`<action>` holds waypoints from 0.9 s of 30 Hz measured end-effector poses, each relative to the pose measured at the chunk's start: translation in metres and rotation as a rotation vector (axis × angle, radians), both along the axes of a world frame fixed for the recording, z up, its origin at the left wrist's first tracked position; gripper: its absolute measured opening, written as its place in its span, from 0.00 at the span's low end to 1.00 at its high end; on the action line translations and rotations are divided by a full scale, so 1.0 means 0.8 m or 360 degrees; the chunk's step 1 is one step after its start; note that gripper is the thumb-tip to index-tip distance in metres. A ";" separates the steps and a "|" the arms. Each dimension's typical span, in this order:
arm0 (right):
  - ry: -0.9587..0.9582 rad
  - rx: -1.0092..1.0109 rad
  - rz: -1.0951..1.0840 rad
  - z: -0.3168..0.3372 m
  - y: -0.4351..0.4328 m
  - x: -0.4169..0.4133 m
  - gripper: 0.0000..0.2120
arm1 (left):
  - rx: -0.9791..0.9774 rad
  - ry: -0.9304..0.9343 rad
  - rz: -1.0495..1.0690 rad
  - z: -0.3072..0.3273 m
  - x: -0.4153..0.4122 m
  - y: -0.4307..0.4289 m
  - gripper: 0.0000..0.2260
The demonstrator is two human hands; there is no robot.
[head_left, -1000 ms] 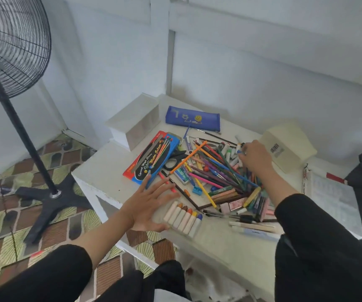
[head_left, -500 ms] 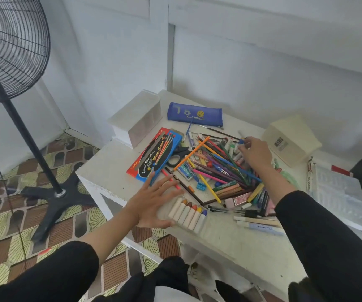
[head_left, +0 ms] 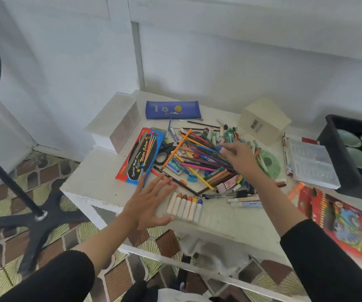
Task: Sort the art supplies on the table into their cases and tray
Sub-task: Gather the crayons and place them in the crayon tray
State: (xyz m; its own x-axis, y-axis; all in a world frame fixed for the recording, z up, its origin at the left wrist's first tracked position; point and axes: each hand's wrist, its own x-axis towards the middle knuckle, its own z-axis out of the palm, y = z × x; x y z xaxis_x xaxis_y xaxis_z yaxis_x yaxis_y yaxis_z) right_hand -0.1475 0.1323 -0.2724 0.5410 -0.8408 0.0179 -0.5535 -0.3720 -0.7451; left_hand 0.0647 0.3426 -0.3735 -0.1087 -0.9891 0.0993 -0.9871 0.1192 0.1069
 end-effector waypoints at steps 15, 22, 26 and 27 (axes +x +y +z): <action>0.0067 0.0103 -0.0308 -0.033 0.157 -0.038 0.10 | -0.0076 0.0063 -0.0069 -0.001 0.002 0.000 0.36; -0.0008 -0.0361 -0.0386 -0.049 0.215 -0.030 0.06 | -0.0049 0.0129 -0.0071 0.007 0.002 0.001 0.38; 0.0027 -0.0344 -0.0304 -0.060 0.229 -0.029 0.05 | -0.0022 0.0091 -0.0079 0.007 0.005 0.000 0.38; 0.0064 -0.0337 -0.0281 -0.063 0.231 -0.029 0.06 | -0.0027 0.0095 -0.0086 0.008 0.006 0.000 0.38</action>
